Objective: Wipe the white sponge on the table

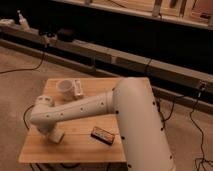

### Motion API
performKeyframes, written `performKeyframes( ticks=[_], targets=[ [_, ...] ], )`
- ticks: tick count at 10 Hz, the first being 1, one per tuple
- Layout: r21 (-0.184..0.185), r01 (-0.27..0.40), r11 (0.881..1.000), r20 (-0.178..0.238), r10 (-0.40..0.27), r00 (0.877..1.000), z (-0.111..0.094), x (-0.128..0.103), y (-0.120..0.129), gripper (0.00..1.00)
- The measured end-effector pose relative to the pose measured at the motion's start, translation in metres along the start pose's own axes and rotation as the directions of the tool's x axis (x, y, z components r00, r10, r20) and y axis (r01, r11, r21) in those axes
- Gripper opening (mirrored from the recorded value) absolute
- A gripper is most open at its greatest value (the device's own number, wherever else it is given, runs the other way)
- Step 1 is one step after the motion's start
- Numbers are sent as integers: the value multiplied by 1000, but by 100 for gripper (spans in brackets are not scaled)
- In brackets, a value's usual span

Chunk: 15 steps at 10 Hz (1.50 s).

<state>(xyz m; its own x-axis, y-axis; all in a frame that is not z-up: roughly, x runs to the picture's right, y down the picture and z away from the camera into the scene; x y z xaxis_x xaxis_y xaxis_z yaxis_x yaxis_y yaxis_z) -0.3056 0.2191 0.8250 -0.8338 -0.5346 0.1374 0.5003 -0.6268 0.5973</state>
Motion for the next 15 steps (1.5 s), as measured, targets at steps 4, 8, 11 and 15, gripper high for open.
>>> performKeyframes(
  ticks=[4,8,11,15],
  targets=[
    [-65,-200,978,80,205,975,-18,-85,86,31],
    [-32,-167,985,163,170,972,-39,-139,28,31],
    [58,-27,998,128,19,992,-40,-101,-51,31],
    [81,116,990,19,-118,993,-19,-5,-79,31]
  ],
)
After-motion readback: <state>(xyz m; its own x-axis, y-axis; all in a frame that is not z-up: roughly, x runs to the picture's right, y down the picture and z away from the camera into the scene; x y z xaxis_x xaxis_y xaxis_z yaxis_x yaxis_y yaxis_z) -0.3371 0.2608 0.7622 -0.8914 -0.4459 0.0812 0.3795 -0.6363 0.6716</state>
